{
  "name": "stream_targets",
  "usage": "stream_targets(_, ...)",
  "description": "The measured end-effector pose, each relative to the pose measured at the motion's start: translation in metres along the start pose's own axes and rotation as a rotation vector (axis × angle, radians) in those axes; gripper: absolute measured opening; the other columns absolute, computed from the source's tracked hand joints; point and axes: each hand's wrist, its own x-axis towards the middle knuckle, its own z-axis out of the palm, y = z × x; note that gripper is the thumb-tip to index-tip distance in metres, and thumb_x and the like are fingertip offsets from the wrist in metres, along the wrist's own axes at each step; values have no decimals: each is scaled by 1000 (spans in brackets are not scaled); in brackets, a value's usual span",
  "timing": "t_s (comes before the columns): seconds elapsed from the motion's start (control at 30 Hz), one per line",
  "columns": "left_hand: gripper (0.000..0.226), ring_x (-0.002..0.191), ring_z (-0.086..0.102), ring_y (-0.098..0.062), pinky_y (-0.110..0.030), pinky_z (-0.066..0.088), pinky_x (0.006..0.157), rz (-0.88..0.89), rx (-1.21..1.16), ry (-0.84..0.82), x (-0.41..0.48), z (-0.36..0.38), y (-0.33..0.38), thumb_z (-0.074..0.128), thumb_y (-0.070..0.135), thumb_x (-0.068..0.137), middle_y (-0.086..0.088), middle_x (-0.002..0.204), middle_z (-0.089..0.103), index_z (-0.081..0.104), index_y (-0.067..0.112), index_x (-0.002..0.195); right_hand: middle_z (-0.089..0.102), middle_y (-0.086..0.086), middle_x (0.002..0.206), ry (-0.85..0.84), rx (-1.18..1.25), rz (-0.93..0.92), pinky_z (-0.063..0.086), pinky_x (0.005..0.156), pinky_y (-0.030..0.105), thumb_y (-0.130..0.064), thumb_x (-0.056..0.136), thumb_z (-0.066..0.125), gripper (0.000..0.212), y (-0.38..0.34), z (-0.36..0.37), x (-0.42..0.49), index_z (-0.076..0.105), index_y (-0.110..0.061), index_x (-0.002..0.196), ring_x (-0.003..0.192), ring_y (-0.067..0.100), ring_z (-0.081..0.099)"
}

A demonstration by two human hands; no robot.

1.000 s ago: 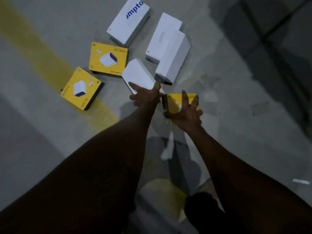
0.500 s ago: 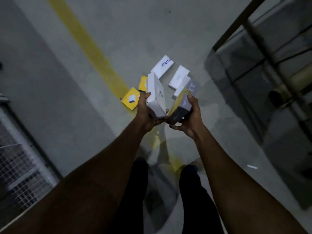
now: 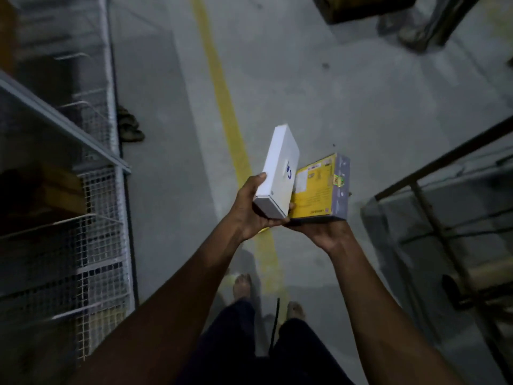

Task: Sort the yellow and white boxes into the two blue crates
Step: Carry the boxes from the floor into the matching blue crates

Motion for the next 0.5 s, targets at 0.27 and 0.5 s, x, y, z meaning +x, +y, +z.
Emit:
stream_targets(0.27,98,81,68,-25,-42,55,67,230,-117,207,-75,9,11,89,65,25,-9,87,73,64,15,105,64,6,95,13,-415,7,47,47,26,-48,88,61,62,-11,88,7,42,-21,142,59,18,63)
stream_targets(0.5,124,84,71,-26,-54,59,78,507,-298,333,-133,0,-10,92,62,21,-7,95,74,54,16,130,62,18,125,-32,-625,-92,56,62,36,-56,81,66,70,2,124,-4,44,-17,135,95,34,67)
